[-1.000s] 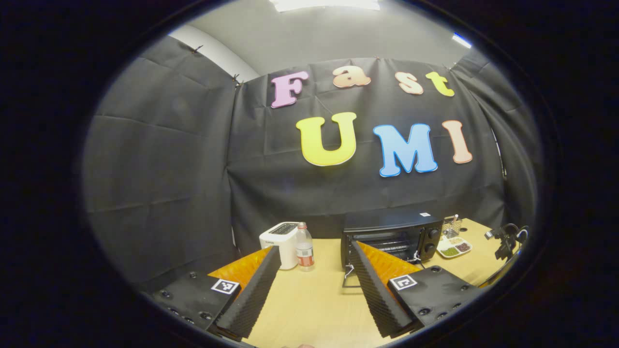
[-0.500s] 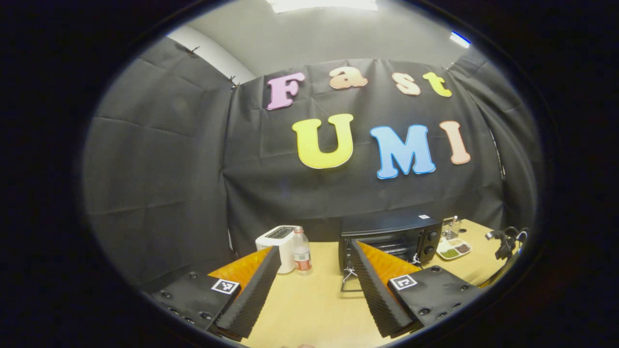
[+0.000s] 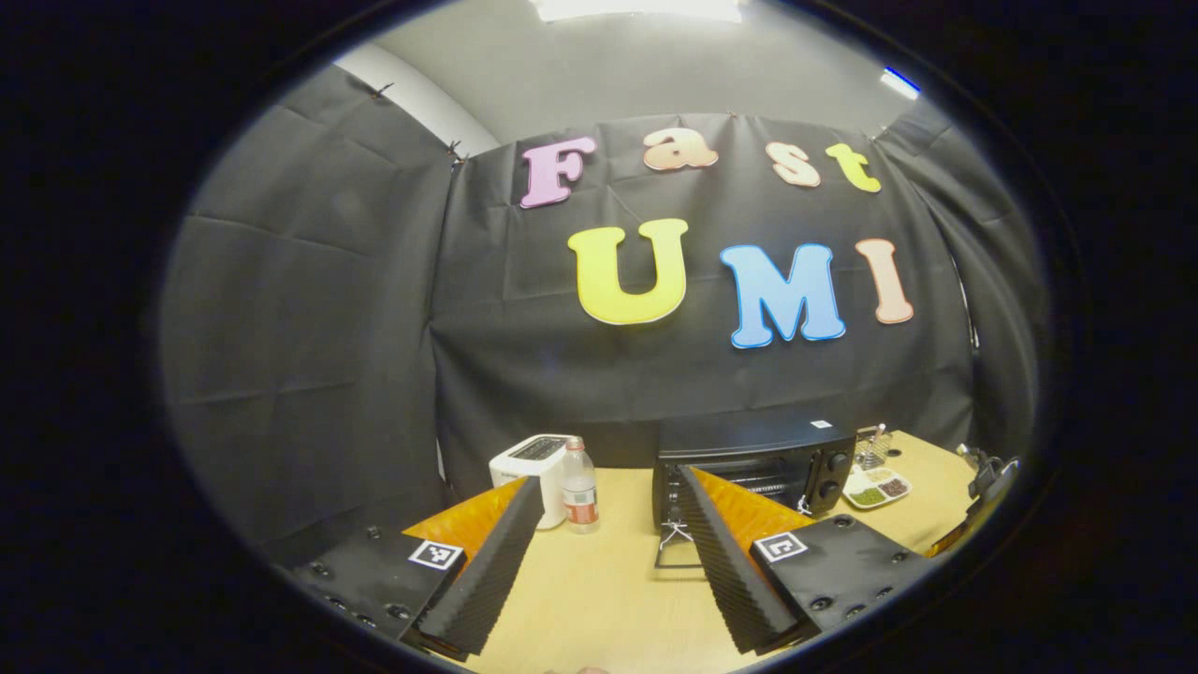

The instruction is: Open the electric oven with the left hand, put the food in, and close the electric oven.

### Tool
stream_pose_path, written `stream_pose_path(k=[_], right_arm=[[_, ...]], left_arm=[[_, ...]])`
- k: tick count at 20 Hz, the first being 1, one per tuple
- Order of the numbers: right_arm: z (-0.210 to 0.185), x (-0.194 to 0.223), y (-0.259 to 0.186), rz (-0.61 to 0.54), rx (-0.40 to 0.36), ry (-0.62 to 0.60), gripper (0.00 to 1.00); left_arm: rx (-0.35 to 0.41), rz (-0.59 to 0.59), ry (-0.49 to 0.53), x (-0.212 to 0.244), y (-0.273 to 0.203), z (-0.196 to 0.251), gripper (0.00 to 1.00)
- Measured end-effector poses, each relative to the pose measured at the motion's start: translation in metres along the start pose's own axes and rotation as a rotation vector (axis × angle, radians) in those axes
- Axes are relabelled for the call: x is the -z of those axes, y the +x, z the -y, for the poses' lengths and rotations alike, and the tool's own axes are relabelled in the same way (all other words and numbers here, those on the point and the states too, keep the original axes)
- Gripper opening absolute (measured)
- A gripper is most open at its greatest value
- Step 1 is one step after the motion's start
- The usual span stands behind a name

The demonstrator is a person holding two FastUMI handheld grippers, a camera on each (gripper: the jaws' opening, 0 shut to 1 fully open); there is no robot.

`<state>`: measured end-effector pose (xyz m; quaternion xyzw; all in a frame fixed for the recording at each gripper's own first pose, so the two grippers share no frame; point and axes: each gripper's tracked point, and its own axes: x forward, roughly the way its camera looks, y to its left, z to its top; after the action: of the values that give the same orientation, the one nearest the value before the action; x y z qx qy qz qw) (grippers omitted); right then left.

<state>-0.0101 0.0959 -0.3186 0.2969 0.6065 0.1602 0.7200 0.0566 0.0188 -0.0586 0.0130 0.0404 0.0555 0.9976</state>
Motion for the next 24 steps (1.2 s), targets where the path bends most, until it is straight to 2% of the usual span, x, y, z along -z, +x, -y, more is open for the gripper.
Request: stream_pose_path(k=[4,5,8,10,11,16,23,24], right_arm=[[-0.025,-0.008,-0.002,0.025,-0.063,0.04,0.0],[-0.032,-0.009,-0.003,0.034,-0.073,0.047,0.0],[-0.056,-0.022,-0.005,0.075,-0.117,0.094,0.0],[-0.07,-0.035,-0.005,0.115,-0.138,0.131,0.0],[-0.075,-0.042,-0.003,0.134,-0.142,0.142,0.0],[-0.098,-0.067,0.008,0.207,-0.137,0.197,0.0],[-0.139,-0.097,0.036,0.302,-0.151,0.349,0.0],[-0.145,-0.101,0.04,0.312,-0.156,0.369,0.01]], left_arm=[[0.002,-0.004,-0.003,0.002,0.003,-0.002,0.97],[0.002,-0.004,-0.004,0.002,0.003,-0.003,1.0],[0.001,-0.005,-0.01,0.003,0.007,-0.006,1.0],[0.001,-0.009,-0.01,0.005,0.009,-0.01,0.97],[0.001,-0.009,-0.01,0.006,0.01,-0.012,1.0],[-0.009,-0.01,-0.015,0.008,0.019,-0.028,1.0],[-0.016,-0.03,0.0,0.018,0.035,-0.058,1.0],[-0.019,-0.027,0.005,0.018,0.037,-0.063,0.97]])
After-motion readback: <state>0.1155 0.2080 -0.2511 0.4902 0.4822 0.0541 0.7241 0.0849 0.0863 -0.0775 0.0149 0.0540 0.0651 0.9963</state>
